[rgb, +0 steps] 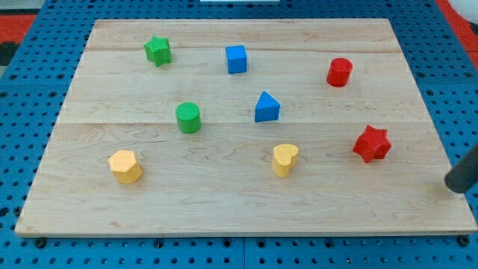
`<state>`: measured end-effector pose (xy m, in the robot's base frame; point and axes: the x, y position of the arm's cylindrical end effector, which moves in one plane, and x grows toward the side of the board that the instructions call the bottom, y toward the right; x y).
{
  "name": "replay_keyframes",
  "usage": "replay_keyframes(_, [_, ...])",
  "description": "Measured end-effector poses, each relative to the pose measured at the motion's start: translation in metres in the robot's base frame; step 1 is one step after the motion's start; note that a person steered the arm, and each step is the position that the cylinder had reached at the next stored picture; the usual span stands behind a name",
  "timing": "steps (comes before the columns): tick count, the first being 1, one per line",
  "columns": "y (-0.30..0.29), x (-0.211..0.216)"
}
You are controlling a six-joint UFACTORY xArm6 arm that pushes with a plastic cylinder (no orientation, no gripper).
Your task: Push the red star towards the center right
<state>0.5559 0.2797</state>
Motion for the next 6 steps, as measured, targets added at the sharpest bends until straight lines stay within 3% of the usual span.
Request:
replay_keyframes(1, [-0.044,-0.058])
replay_keyframes(2, [-0.057,-0.017])
replay_keyframes(3, [-0.113,-0.016])
replay_keyframes(4, [-0.112,-0.057])
replay_keyframes(5, [-0.101,-0.064])
replay_keyframes(6, [-0.097,-0.016])
